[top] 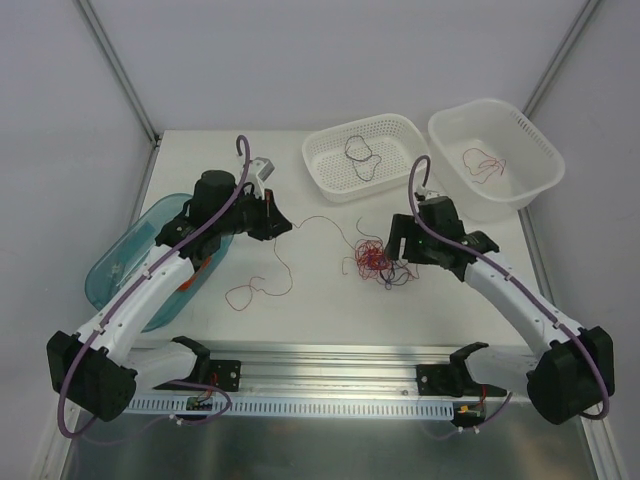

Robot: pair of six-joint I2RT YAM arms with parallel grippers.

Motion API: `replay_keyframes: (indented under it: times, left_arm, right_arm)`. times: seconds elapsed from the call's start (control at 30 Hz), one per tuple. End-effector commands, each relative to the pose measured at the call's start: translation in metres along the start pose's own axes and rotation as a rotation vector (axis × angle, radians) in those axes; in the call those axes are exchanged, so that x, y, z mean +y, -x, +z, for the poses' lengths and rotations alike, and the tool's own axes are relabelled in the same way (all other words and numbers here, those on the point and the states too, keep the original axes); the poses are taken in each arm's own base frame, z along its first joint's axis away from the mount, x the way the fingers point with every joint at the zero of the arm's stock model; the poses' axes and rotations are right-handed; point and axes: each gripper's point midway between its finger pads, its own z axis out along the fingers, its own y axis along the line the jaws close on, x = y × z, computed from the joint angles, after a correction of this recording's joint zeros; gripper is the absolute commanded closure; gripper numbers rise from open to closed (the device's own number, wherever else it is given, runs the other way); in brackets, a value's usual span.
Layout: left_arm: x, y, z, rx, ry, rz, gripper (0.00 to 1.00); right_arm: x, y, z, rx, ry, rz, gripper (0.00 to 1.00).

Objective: Untangle the cables

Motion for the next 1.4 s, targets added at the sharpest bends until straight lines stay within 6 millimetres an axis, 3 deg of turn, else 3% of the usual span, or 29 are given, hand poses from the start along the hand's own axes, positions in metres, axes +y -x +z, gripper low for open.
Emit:
replay_keyframes:
  times: [0.0,0.1,0.2,0.4,0.5,0.6,0.63,0.67,0.83,1.1,1.23,1.37]
  left_arm:
    - [-0.011,0.016,-0.004,-0.063,-0.045,0.029,1.00]
    - [-0.011,0.014,-0.003,-0.059,-0.044,0.032,1.00]
    - [-0.011,0.013,-0.004,-0.060,-0.044,0.033,1.00]
    - [-0.009,0.018,-0.009,-0.085,-0.024,0.054,1.00]
    - [-0.007,0.022,-0.014,-0.110,-0.003,0.069,1.00]
    - [0.000,0.028,-0.021,-0.133,0.045,0.082,1.00]
    - [0.008,0.031,-0.025,-0.142,0.068,0.073,1.00]
    - [0.013,0.033,-0.030,-0.142,0.088,0.064,1.00]
    - [0.046,0.053,-0.059,-0.192,0.216,0.028,1.00]
    - [0.073,0.097,-0.108,-0.301,0.389,0.029,1.00]
    - [0.088,0.113,-0.133,-0.353,0.476,0.002,1.00]
    - [0.095,0.119,-0.144,-0.365,0.527,-0.010,1.00]
  right_arm:
    - [0.036,0.032,-0.003,-0.122,0.060,-0.013,0.20]
    - [0.060,0.023,0.014,-0.081,0.077,-0.050,0.19]
    - [0.066,0.018,0.028,-0.059,0.061,-0.053,0.19]
    - [0.058,-0.002,0.062,0.023,0.000,-0.066,0.22]
    - [0.051,-0.009,0.070,0.042,-0.026,-0.082,0.31]
    - [0.041,-0.015,0.073,0.049,-0.059,-0.102,0.56]
    - [0.035,-0.014,0.072,0.045,-0.072,-0.102,0.68]
    - [0.031,-0.014,0.071,0.043,-0.079,-0.101,0.74]
    - [-0.007,-0.007,0.056,0.019,-0.125,-0.042,0.99]
    - [-0.079,0.017,0.009,-0.055,-0.218,0.145,0.99]
    - [-0.103,0.030,-0.018,-0.095,-0.248,0.259,0.99]
    - [-0.118,0.040,-0.044,-0.137,-0.264,0.373,0.99]
